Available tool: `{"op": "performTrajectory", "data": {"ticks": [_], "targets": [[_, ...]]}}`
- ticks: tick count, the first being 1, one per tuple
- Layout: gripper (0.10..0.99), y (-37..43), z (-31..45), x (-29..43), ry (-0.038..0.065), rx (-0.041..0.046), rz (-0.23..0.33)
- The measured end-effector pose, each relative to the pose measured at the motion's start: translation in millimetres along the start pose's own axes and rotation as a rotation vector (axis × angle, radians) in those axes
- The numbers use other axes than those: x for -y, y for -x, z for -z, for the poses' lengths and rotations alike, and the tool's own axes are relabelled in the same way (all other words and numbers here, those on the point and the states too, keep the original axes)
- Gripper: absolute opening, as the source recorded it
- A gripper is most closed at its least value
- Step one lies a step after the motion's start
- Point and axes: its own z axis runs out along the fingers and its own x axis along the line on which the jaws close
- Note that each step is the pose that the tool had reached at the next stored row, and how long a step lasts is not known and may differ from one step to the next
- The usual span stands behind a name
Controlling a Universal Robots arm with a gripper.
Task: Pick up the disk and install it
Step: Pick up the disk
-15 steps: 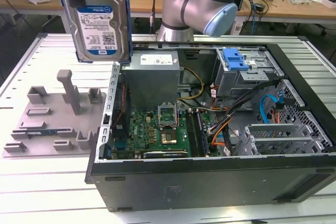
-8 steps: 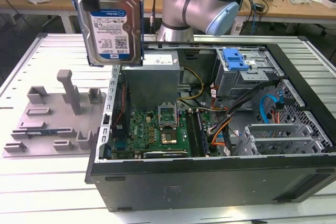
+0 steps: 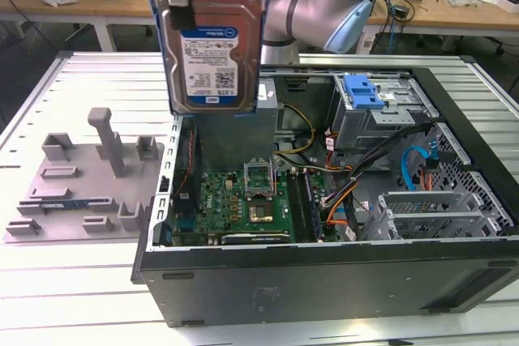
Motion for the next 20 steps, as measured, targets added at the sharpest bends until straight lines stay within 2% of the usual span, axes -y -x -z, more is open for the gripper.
{"op": "performTrajectory", "data": {"ticks": [2, 4, 11, 13, 17, 20], "targets": [[0.365, -4.3, 0.0, 7.1, 0.000, 0.0000, 0.000], [0.365, -10.7, -0.1, 17.5, 0.000, 0.0000, 0.000], [0.365, -25.0, -0.4, 39.8, 0.000, 0.0000, 0.000], [0.365, -32.0, -0.7, 50.2, 0.001, 0.0000, 0.000], [0.365, -42.4, -1.0, 66.5, 0.001, 0.0000, 0.000], [0.365, -52.0, -1.1, 82.7, 0.001, 0.0001, 0.000]]}}
